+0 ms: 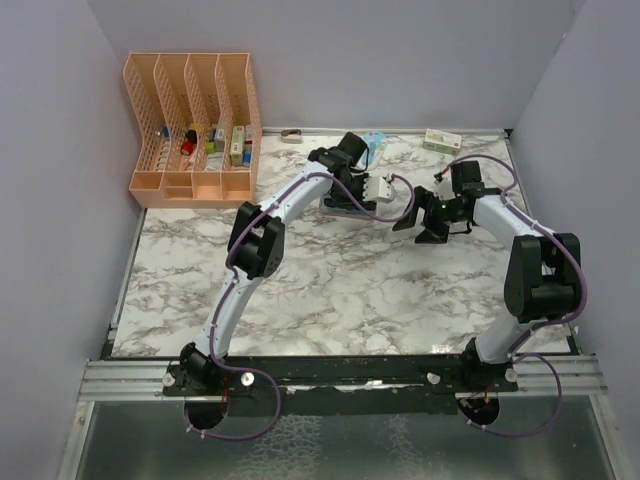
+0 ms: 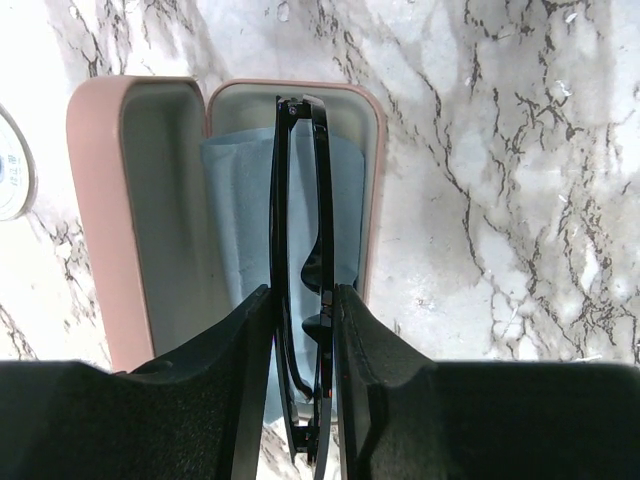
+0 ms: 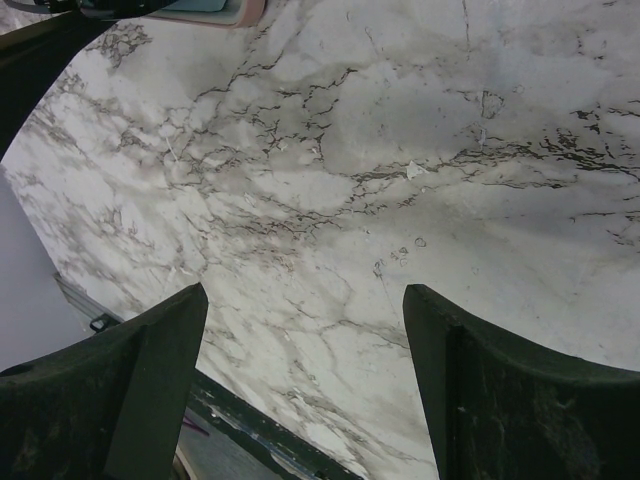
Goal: Organize the sunglasses
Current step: Pick up the sunglasses from the sunglasses case, then place the sunglasses in the sunglasses case.
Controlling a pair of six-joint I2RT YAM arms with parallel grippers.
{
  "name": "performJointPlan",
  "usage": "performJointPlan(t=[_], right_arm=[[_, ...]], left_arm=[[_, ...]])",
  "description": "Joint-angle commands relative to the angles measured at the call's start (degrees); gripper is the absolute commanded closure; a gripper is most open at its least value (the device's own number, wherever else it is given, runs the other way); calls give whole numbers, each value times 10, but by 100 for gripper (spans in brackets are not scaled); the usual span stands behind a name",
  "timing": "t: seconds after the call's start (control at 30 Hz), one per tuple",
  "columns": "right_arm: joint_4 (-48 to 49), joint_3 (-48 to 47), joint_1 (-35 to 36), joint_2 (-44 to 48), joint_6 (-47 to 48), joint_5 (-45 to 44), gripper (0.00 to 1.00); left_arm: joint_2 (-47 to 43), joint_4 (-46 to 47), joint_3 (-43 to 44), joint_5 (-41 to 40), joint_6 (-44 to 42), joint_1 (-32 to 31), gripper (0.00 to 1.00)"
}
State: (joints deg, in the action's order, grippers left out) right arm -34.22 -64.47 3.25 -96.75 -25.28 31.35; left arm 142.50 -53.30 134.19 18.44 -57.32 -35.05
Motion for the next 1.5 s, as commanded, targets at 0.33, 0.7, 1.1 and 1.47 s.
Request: performJointPlan(t=[0.33, 0.7, 1.1, 1.47], right_arm=[[26, 6, -5, 2, -11, 24, 20], [29, 6, -5, 0, -14, 33, 20], [29, 8, -5, -2, -13, 33, 20], [28, 10, -5, -1, -13, 31, 20]], left_arm=[[-19, -64, 41, 47, -10, -4, 100], [0, -85, 45, 45, -35, -3, 100], [14, -82, 47, 46, -34, -2, 100], [25, -81, 44, 46, -35, 0, 100]])
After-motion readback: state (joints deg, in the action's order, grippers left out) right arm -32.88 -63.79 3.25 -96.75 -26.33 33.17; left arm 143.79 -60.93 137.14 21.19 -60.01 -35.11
